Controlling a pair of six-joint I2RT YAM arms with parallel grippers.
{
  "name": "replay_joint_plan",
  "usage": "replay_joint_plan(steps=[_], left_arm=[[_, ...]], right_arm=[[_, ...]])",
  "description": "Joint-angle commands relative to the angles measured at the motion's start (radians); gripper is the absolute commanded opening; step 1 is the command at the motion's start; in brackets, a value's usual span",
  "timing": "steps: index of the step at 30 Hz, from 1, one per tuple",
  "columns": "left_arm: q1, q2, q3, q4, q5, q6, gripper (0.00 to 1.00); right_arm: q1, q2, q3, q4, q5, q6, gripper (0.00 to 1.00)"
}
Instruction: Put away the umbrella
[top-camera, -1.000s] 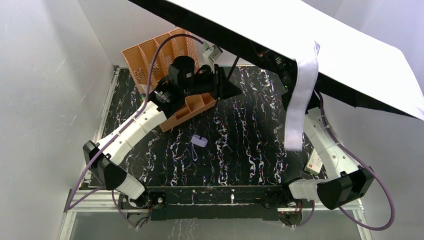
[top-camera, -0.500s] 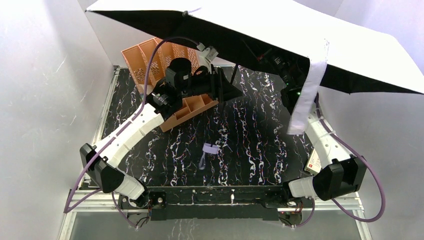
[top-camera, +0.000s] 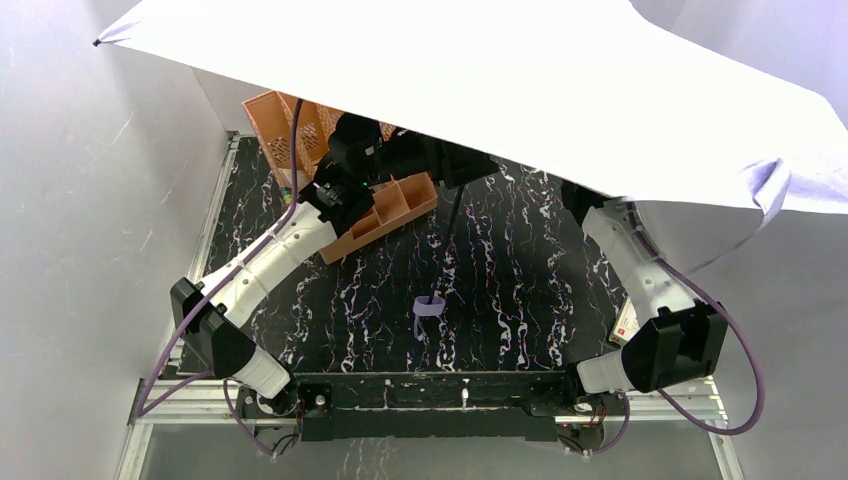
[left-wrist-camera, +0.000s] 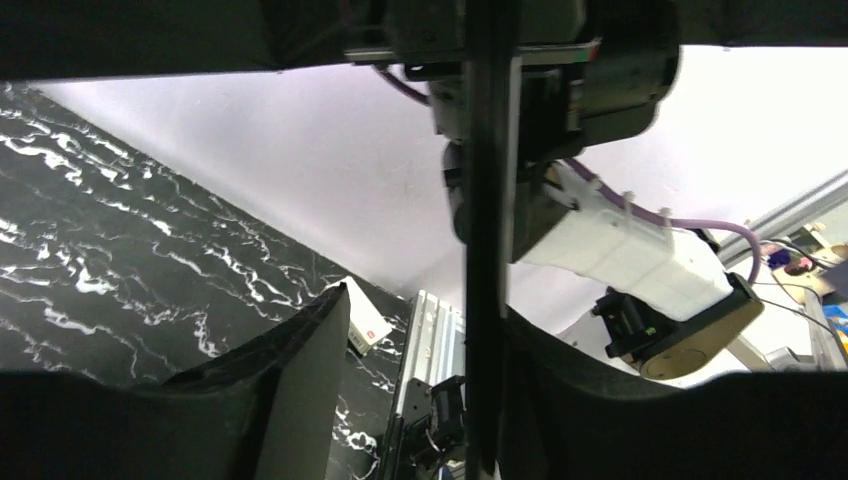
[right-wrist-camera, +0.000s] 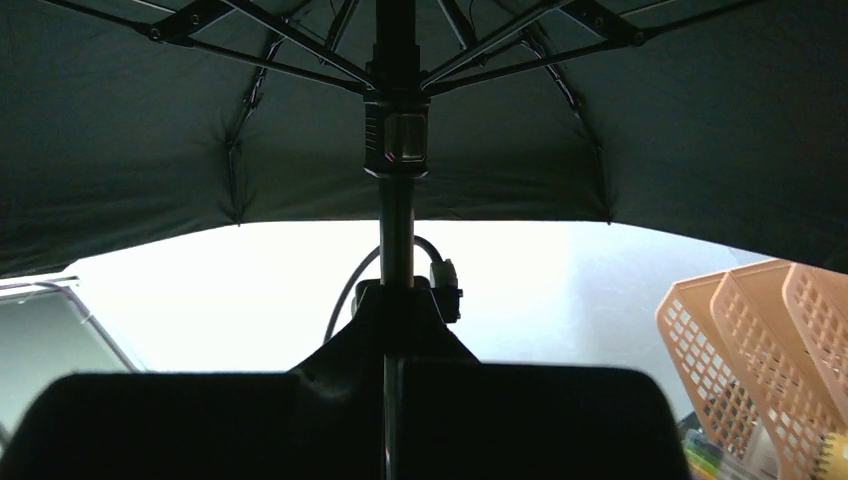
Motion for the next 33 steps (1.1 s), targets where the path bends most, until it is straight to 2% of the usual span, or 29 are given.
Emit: replay_joint_plan(steps=[1,2,6,7,9,11,12,13,17,19,22,29,31,33], left_arm=[[0.004,0.008,0.046,0.142,0.053,-0.058,0.43],[0.004,0.010,0.050,0.150,0.060,-0.062,0.37],[0.003,0.020,0.073,0.139,0.073,-0.062,0.03],[0.004,0.020,0.077,0.130,0.072,-0.057,0.00],[0.004,0.015,0.084,0.101,0.054,-0.041,0.00],[-0.003,0.021,0.123,0.016,0.004,0.001,0.00],[-0.013,0.031,0.165,-0.081,-0.023,0.038,0.00],[-0.027,0.036,0.200,-0.124,-0.060,0.074,0.00],[-0.067,0.022,0.240,-0.253,-0.230,0.150,0.00],[-0.074,0.020,0.240,-0.283,-0.293,0.170,0.00],[-0.085,0.021,0.243,-0.319,-0.367,0.197,0.00],[-0.116,0.042,0.262,-0.416,-0.560,0.282,0.00],[-0.122,0.046,0.264,-0.430,-0.604,0.295,0.00],[-0.125,0.051,0.267,-0.440,-0.625,0.301,0.00]], right_arm=[[-0.012,0.016,0.022,0.223,-0.015,0.125,0.00],[-0.011,0.017,0.020,0.222,-0.016,0.125,0.00],[-0.015,0.007,0.011,0.190,-0.016,0.107,0.00],[-0.017,0.004,0.011,0.171,-0.019,0.093,0.00],[-0.022,-0.007,0.013,0.110,-0.027,0.044,0.00],[-0.033,-0.017,0.029,0.000,-0.046,-0.024,0.00],[-0.041,-0.027,0.037,-0.063,-0.048,-0.070,0.04],[-0.048,-0.039,0.040,-0.129,-0.041,-0.121,0.10],[-0.057,-0.093,0.031,-0.346,0.048,-0.298,0.50],[-0.059,-0.108,0.023,-0.393,0.082,-0.348,0.63],[-0.061,-0.115,0.017,-0.449,0.112,-0.405,0.76],[-0.064,-0.123,0.026,-0.629,0.166,-0.588,0.87],[-0.064,-0.141,0.002,-0.638,0.186,-0.616,0.94],[-0.065,-0.157,-0.029,-0.616,0.193,-0.622,0.95]])
